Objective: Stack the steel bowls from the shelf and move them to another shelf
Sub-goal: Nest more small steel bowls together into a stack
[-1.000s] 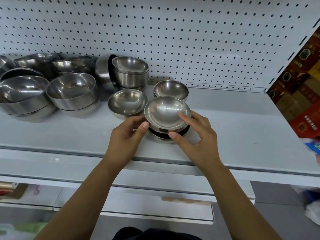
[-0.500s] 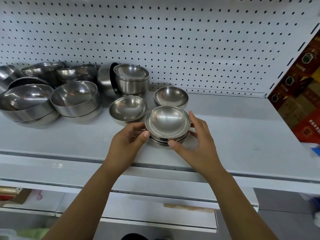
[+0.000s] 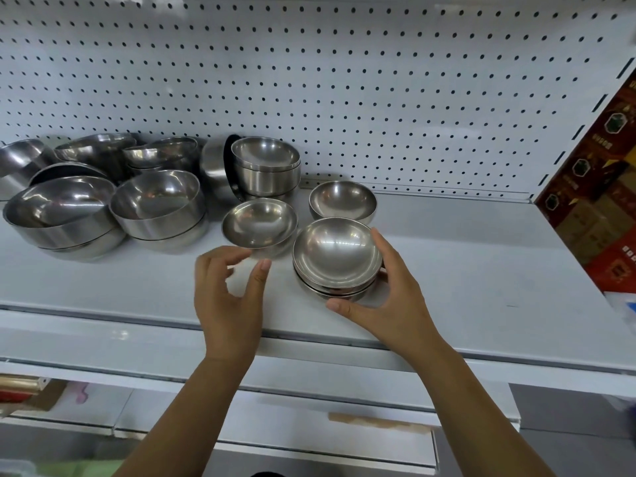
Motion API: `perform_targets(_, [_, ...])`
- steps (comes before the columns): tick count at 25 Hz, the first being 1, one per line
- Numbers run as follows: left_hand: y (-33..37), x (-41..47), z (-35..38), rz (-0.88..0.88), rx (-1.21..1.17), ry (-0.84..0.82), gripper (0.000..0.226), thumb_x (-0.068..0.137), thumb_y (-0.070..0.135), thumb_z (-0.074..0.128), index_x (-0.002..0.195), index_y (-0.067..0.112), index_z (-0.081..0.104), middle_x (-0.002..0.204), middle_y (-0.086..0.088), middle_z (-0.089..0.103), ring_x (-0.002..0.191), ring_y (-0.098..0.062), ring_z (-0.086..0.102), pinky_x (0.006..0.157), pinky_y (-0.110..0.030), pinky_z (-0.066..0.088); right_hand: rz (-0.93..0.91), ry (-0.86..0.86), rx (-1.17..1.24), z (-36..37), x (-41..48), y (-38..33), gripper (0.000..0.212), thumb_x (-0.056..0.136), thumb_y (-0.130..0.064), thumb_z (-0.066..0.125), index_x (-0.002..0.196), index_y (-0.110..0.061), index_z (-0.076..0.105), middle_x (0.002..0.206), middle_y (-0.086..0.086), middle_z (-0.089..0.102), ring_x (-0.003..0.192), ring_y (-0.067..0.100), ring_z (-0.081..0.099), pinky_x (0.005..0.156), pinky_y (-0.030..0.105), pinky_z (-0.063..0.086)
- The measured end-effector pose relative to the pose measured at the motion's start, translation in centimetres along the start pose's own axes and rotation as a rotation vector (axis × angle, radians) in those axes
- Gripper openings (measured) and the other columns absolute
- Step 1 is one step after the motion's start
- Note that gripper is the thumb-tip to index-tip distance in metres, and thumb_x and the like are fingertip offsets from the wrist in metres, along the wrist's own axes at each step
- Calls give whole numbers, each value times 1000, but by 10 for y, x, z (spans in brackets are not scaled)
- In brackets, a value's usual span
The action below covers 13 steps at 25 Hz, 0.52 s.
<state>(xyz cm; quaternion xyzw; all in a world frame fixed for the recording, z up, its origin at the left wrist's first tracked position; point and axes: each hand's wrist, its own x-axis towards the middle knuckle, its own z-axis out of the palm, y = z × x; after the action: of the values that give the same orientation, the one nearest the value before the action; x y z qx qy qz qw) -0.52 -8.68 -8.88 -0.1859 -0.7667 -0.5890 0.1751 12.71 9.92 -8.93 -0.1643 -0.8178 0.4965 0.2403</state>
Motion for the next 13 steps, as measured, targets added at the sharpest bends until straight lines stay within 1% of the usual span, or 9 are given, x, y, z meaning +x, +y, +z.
perform_targets(1, [-3, 5, -1, 15, 67, 14, 31, 86, 30, 79, 113, 24, 65, 129, 3, 54, 119, -11, 53, 100, -21, 46, 4, 7, 0, 0, 0, 0, 111, 66, -47, 97, 153, -58, 28, 146, -42, 40, 137, -12, 41, 105, 2, 36])
perform_targets(3, [-9, 19, 0, -75, 154, -82, 39, 83, 32, 83, 117, 25, 65, 147, -6, 38, 136, -16, 38, 105, -9, 33, 6, 16, 2, 0, -1, 1, 110, 66, -45, 97, 152, -58, 28, 144, -44, 38, 136, -13, 41, 103, 1, 36])
perform_targets(4, [-10, 26, 1, -144, 177, -147, 41, 82, 34, 83, 118, 25, 66, 153, -8, 32, 142, -19, 32, 107, -10, 30, 7, 19, 3, 0, 0, 1, 110, 67, -45, 97, 151, -59, 28, 143, -45, 37, 136, -14, 41, 103, 1, 36])
perform_targets(5, [-13, 32, 1, -194, 191, -199, 41, 82, 37, 83, 118, 25, 66, 156, -9, 32, 145, -20, 32, 109, -17, 31, 8, 21, 4, 0, 0, 0, 109, 67, -44, 97, 150, -59, 28, 143, -45, 37, 135, -13, 41, 102, 1, 36])
perform_targets(6, [-14, 37, 1, -213, 197, -229, 40, 82, 38, 82, 117, 24, 67, 155, -8, 37, 145, -20, 35, 111, -23, 33, 8, 23, 4, 0, 0, 0, 109, 66, -44, 97, 150, -59, 29, 143, -44, 38, 136, -13, 42, 103, 1, 37])
perform_targets(7, [-16, 41, 1, -203, 194, -235, 38, 82, 39, 82, 114, 23, 68, 150, -7, 46, 143, -20, 41, 110, -26, 35, 6, 24, 6, 0, 0, 0, 109, 66, -44, 97, 149, -60, 29, 144, -43, 39, 136, -12, 42, 103, 2, 37])
perform_targets(9, [-17, 44, 2, -163, 165, -209, 30, 81, 39, 83, 104, 25, 70, 133, -1, 63, 131, -19, 54, 107, -29, 42, 5, 24, 7, 0, 0, 0, 109, 65, -45, 97, 149, -61, 29, 146, -38, 40, 138, -11, 41, 105, 5, 37])
perform_targets(11, [-14, 43, 0, -151, 129, -165, 24, 80, 36, 84, 97, 30, 69, 121, 4, 68, 120, -17, 59, 103, -34, 48, 9, 24, 6, 0, 0, 1, 110, 65, -43, 98, 150, -60, 30, 147, -36, 41, 138, -11, 41, 106, 5, 38])
perform_targets(13, [-11, 40, -3, -109, 94, -121, 21, 80, 34, 85, 95, 31, 70, 117, 5, 69, 121, -12, 59, 103, -37, 50, 14, 25, 10, 0, 0, 1, 110, 65, -41, 99, 149, -59, 30, 147, -37, 41, 137, -12, 41, 105, 3, 37])
